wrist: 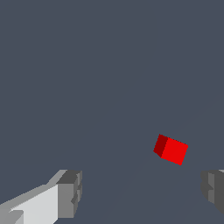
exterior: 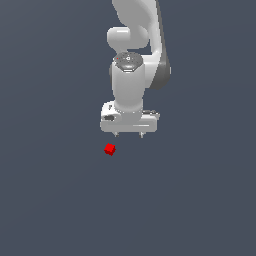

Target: Pick up the red cube and move it to a goal position.

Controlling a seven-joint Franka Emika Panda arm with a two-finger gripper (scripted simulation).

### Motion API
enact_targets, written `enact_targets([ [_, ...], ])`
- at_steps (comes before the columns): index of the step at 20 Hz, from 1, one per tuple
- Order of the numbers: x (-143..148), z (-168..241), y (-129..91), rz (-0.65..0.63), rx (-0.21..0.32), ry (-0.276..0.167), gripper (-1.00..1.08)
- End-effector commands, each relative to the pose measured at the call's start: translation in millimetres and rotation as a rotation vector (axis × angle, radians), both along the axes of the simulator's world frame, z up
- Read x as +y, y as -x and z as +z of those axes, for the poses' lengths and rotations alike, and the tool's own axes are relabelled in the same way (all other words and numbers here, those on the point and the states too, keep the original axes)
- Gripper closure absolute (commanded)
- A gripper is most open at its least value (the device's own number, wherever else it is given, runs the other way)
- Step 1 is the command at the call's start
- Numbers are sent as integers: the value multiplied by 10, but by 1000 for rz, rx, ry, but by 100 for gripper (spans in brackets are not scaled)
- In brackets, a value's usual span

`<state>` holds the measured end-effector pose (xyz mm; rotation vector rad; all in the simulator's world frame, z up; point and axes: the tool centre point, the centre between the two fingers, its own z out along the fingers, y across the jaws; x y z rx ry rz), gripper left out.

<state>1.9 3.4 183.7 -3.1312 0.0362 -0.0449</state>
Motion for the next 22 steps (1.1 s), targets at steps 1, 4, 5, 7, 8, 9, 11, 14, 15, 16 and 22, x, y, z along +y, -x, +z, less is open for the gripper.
enact_targets([
  [1,0,0,0,0,0,0,-92],
  [4,-19,-32,2,-7,1,0,-92],
  [5,-35,-57,3,-13,1,0,-92],
  [7,-78,-129,8,-28,2,1,-92],
  [8,-107,-175,11,-39,3,1,-92],
  [9,-140,-229,16,-51,4,2,-92],
  [11,-219,-360,28,-80,7,3,-92],
  [14,-369,-608,58,-134,11,4,-92],
  [15,-426,-703,72,-156,13,5,-92],
  [16,-487,-804,87,-178,15,5,-92],
  [22,-789,-1326,189,-293,24,7,-92],
])
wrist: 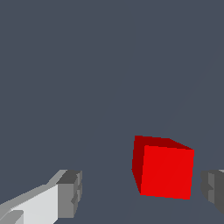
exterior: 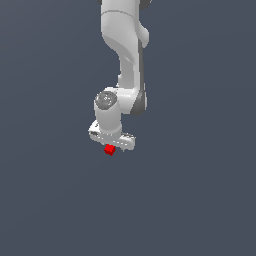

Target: Pick up the red cube and move it to a goal position.

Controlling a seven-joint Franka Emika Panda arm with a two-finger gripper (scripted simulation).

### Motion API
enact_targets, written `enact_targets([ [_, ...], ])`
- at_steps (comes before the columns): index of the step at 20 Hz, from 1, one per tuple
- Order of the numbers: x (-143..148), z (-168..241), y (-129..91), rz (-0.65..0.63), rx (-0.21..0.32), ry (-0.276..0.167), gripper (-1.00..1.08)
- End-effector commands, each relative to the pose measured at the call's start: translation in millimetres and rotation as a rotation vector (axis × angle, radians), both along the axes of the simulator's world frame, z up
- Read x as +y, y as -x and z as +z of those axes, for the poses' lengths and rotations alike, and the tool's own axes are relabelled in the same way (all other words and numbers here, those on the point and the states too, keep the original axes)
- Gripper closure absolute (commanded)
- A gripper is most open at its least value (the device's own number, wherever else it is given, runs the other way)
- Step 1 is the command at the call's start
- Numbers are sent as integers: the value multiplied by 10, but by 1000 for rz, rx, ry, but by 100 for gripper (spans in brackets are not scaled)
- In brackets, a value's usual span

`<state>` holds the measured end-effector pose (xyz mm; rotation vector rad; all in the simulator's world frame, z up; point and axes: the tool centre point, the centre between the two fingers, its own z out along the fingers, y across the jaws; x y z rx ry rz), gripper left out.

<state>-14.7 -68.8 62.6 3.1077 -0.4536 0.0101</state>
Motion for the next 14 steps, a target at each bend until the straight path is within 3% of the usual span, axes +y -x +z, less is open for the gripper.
enact_targets([
  [1,-101,-178,37,-40,2,1,-92],
  [10,-231,-426,92,-94,6,-1,-92],
  [11,-231,-426,92,-94,6,-1,108],
  [14,-231,-426,92,-94,6,-1,108],
])
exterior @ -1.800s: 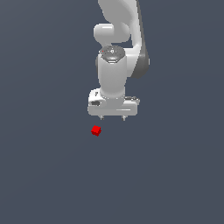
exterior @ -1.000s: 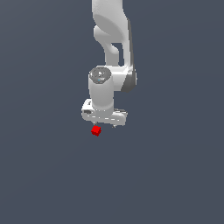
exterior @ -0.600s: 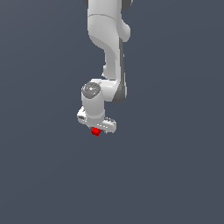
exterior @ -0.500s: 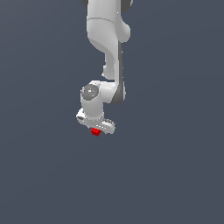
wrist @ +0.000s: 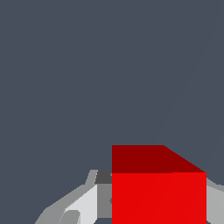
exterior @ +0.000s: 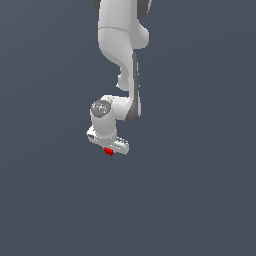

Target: Pick up the red cube and move it to a goal position.

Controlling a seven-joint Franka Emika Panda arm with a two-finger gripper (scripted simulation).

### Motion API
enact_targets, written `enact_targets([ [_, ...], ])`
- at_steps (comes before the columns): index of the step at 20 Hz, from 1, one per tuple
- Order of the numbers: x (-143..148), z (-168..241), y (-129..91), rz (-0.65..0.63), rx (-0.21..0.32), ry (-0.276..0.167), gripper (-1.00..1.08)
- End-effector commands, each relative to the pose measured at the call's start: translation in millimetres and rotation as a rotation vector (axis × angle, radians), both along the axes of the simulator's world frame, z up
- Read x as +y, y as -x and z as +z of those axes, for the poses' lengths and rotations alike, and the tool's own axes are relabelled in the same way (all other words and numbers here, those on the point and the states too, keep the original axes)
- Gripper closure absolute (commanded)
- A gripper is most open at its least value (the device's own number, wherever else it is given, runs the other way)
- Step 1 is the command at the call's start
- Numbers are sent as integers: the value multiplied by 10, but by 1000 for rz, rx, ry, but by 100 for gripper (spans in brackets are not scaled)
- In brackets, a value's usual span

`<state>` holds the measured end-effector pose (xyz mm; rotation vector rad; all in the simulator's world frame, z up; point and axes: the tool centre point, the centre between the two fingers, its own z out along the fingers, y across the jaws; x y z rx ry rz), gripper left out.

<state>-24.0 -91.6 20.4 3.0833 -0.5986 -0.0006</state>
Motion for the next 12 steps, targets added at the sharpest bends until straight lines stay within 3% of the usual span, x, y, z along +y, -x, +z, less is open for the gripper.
enact_targets([
  [1,-3,-4,-2,-1,0,0,108],
  [12,3,81,-20,0,0,0,108],
])
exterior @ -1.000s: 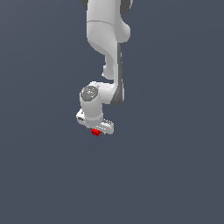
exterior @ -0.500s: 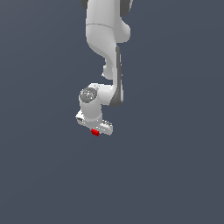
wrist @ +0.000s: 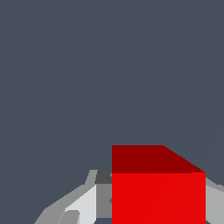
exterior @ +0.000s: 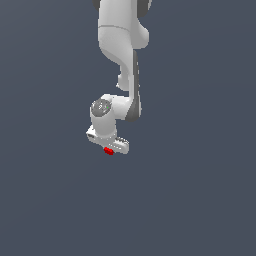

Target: Pick up the red cube and move it to a goal position.

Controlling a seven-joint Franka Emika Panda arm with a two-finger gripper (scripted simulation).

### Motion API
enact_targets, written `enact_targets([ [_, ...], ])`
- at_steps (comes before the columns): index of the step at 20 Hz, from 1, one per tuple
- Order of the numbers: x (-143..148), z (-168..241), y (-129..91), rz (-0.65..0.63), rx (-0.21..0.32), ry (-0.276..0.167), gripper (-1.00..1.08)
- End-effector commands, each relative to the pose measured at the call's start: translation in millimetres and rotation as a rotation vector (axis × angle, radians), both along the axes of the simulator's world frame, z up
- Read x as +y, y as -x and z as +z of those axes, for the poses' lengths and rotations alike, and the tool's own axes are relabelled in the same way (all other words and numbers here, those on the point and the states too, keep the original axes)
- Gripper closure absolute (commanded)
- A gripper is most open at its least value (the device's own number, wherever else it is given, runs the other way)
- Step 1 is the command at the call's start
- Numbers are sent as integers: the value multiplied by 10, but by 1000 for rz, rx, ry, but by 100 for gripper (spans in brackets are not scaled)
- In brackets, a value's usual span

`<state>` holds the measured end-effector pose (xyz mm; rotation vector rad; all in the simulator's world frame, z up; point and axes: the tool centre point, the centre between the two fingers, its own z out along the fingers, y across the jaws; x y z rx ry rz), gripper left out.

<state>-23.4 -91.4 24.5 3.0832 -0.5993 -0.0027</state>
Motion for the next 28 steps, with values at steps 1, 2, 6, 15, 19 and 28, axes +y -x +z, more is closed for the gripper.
enact_targets([
  [1,2,75,-22,0,-2,0,108],
  [2,4,116,-32,0,-2,0,108],
  [6,12,341,-86,0,-2,0,108],
  [15,32,1156,-284,-1,-2,1,108],
  [19,43,1590,-393,-1,-1,1,108],
  [28,68,2513,-637,-1,-1,1,108],
])
